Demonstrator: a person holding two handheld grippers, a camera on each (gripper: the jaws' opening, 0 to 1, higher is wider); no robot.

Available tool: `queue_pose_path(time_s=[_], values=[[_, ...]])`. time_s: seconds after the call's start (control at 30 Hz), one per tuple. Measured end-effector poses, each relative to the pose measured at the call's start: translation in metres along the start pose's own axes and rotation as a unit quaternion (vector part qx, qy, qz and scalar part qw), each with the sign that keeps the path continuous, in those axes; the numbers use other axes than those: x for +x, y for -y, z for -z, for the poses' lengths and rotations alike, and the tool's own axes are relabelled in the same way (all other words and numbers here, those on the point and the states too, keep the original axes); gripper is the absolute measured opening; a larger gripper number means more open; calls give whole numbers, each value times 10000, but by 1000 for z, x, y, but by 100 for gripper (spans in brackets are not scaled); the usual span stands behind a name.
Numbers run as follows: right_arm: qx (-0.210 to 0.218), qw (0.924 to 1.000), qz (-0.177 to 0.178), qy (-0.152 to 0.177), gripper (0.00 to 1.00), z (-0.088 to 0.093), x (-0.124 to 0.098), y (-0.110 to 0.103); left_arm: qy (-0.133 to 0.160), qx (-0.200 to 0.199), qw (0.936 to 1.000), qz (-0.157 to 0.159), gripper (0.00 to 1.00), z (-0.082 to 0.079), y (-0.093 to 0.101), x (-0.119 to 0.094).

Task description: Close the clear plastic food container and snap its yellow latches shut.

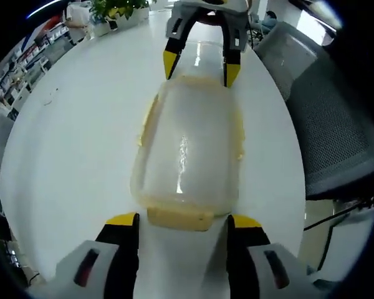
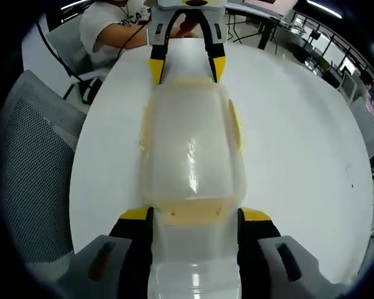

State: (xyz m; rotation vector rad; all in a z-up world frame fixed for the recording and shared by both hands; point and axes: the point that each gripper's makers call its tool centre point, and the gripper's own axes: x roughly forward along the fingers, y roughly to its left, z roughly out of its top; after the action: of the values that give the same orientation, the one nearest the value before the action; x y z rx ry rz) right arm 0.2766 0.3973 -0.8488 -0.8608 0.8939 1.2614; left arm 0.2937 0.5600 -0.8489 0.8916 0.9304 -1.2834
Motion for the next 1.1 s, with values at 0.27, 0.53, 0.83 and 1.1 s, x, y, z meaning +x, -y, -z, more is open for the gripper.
queue_pose_path(time_s=[0.27,0.53,0.83,1.1], values=[[-42,9999,-139,-15,47,-1,0,-4,-92,299,9994,127,43,-4,1,1],[-198,9993,-298,-135,38,1,0,-4,-143,532,9982,238,35,-5,3,1],[-148,9991,-271,-290,38,2,1,-4,-245,516,9981,212,34,-4,2,1],[-240,9979,-325,-514,38,2,2,-3,-221,493,9983,216,35,-4,2,1]])
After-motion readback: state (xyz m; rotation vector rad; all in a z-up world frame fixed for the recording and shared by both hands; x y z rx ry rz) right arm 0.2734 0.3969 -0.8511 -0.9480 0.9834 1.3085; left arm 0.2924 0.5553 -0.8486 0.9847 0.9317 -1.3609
